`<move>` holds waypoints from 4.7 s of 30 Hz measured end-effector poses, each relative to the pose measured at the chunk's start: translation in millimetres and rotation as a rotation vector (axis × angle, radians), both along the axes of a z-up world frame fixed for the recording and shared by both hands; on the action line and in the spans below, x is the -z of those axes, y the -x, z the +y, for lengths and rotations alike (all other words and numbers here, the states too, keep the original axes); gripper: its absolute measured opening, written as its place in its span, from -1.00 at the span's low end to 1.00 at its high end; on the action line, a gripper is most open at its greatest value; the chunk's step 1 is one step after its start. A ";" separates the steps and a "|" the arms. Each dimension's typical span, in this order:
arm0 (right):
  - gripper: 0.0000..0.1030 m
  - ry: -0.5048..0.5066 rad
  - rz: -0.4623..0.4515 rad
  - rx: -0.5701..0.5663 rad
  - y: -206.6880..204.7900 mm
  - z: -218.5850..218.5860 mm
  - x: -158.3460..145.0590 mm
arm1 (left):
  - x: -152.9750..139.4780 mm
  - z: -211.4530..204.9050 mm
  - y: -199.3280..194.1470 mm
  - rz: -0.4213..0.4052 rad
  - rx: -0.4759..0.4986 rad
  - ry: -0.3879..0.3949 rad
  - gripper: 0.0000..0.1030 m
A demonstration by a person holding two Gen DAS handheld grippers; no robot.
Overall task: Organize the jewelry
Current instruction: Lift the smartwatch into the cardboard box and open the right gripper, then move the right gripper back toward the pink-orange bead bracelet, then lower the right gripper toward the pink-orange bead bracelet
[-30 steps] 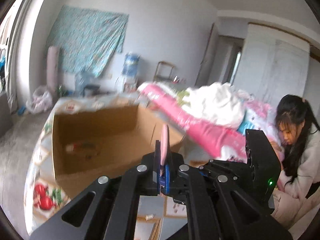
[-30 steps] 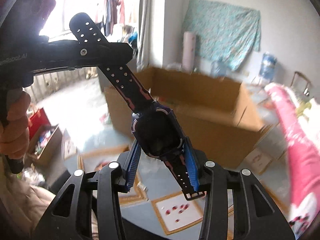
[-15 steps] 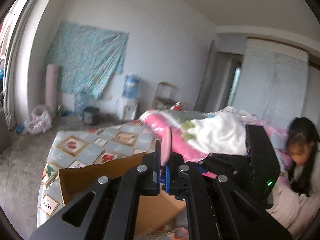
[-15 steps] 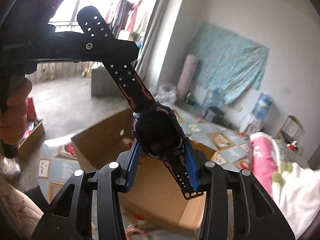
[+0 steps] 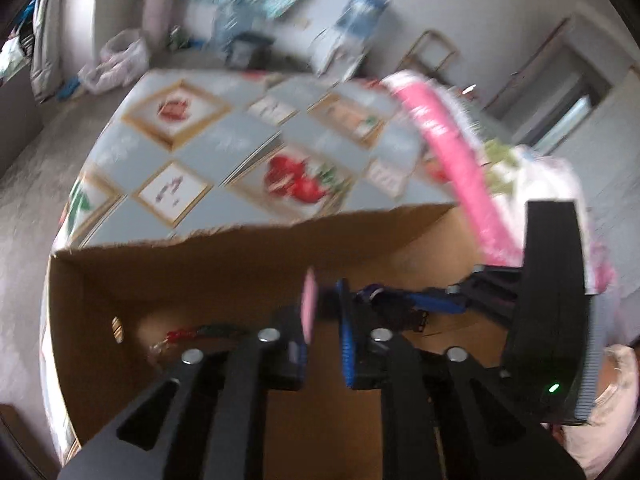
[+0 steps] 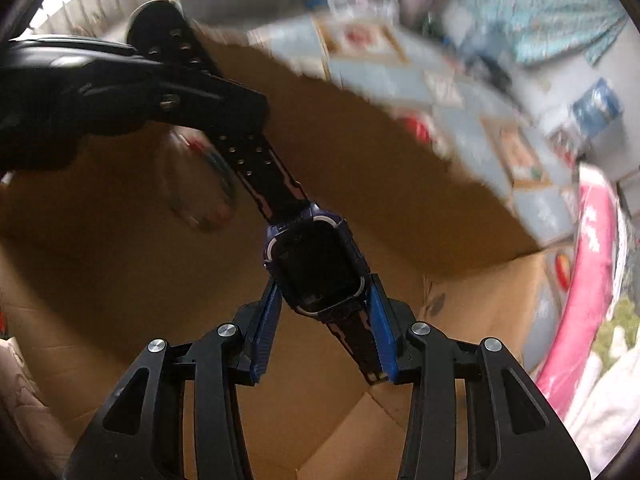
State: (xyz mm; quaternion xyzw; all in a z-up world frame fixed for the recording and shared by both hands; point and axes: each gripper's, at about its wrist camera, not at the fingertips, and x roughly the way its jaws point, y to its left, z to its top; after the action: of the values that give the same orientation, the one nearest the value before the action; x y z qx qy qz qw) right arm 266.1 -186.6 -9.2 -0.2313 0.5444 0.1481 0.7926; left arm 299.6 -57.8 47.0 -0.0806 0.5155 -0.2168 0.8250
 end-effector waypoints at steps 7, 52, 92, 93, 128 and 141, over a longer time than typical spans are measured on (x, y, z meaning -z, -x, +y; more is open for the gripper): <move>-0.18 -0.146 -0.014 0.074 5.6 -18.1 -18.5 | 13.7 20.5 -5.9 0.031 -0.066 0.023 -0.32; 0.84 -0.353 -0.448 0.482 252.1 20.1 13.2 | 64.5 91.6 255.5 -0.143 -0.082 -0.242 0.50; -0.18 -0.496 -0.472 0.467 209.9 -42.6 8.3 | 51.4 68.8 228.6 -0.425 -0.017 -0.171 -0.01; -0.19 -0.502 -0.467 0.467 205.8 -44.2 8.7 | 51.1 69.8 226.5 -0.424 -0.021 -0.166 -0.01; -0.21 -0.540 -0.274 0.443 287.0 -35.5 60.5 | 84.9 -15.2 269.8 -0.200 0.358 -0.149 -0.43; -0.22 -0.510 -0.300 0.408 281.5 -31.1 61.0 | 86.4 -21.9 272.8 -0.252 0.350 -0.219 -0.62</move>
State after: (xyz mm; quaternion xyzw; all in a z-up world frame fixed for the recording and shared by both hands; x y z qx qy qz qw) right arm -15.4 -217.7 -70.2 0.0681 0.4023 0.0825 0.9092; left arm 26.9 -79.7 -39.3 0.1276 0.4350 -0.3078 0.8365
